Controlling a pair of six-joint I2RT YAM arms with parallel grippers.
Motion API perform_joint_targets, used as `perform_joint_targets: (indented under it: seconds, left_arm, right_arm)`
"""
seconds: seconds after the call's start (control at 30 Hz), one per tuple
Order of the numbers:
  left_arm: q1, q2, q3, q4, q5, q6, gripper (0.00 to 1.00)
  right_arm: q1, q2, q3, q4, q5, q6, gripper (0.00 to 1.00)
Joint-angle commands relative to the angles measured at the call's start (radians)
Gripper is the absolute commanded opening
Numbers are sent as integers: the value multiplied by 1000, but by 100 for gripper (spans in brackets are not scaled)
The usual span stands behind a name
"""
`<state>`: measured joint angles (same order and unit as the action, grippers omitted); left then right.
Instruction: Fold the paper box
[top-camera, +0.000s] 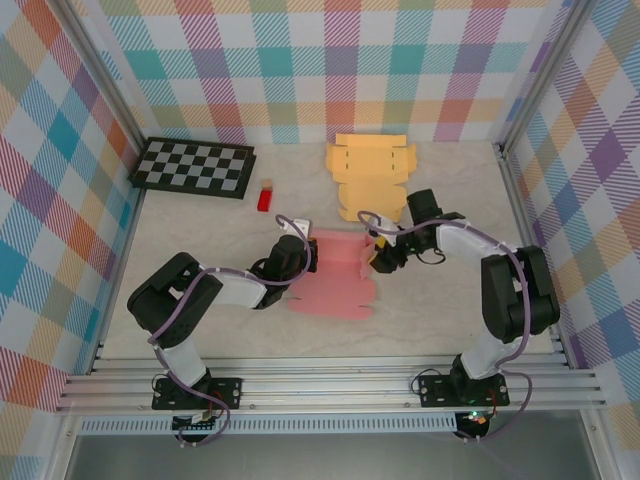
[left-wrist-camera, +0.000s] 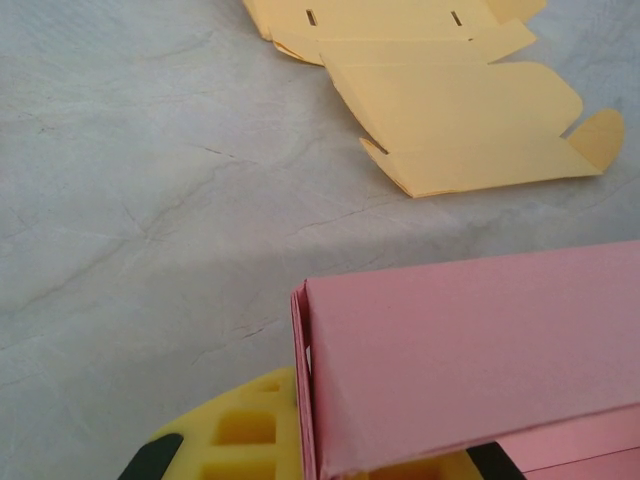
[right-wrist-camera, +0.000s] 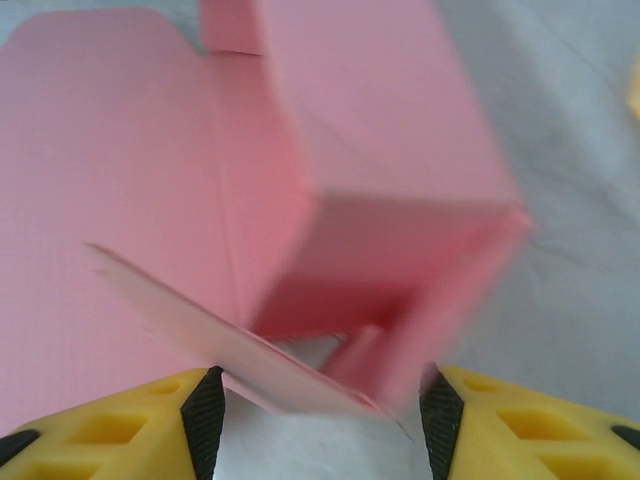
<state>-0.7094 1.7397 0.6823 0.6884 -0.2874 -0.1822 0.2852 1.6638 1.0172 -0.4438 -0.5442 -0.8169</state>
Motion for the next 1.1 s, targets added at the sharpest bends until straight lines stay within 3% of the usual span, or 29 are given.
perform_joint_targets:
  seconds: [0.0,0.37,0.77,1.07]
  left_arm:
    - [0,-12,11,49,14,-5,0]
    - [-5,-33,19,13,-22,-73,0]
    - [-25,-76,39,-109,-143,-180,0]
    - [-40,-110,45,-112,-92,-192,0]
  right_arm:
    - [30,17,24,-27,-43,-19,56]
    - [127,-7,9,241,203,357,55]
    - [181,37,61,280,545,625,50]
    - [201,47,46,377,545,660,49]
